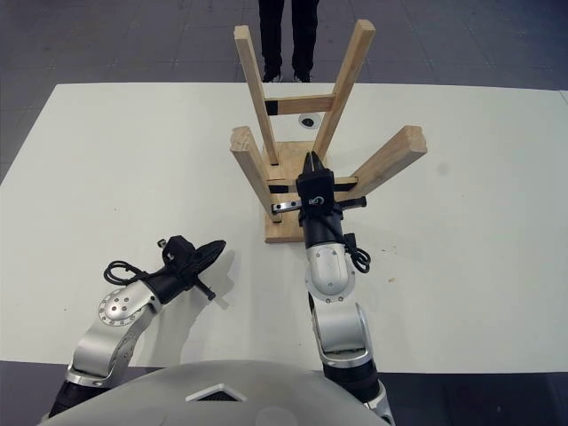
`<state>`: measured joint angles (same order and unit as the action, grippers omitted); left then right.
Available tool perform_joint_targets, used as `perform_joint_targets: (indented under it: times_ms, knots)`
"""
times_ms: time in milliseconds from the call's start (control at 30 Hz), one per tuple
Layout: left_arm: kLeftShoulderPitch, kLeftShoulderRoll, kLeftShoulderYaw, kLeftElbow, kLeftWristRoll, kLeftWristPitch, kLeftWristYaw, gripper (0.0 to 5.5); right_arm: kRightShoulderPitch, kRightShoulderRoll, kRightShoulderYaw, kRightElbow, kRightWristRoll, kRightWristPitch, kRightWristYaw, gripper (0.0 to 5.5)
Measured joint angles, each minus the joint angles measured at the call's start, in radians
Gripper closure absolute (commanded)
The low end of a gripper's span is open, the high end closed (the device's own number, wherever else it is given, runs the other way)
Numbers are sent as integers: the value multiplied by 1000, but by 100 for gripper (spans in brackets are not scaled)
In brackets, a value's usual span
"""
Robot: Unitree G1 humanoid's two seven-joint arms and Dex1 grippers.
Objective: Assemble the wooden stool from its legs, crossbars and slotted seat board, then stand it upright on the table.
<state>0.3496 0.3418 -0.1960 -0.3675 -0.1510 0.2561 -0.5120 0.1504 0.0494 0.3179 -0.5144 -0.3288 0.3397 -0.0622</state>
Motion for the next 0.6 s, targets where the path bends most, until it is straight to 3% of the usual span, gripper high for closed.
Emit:
perform_joint_targets:
  times_ms: [433,600]
  knots:
    - [-14,0,3,11,0,-3,-2,540,63,-5,19,-67,80,-24,3,537]
    - [-34,-8,65,-56,-86,-128,-40,540,56,-6,23,-186,101,-98,16,537]
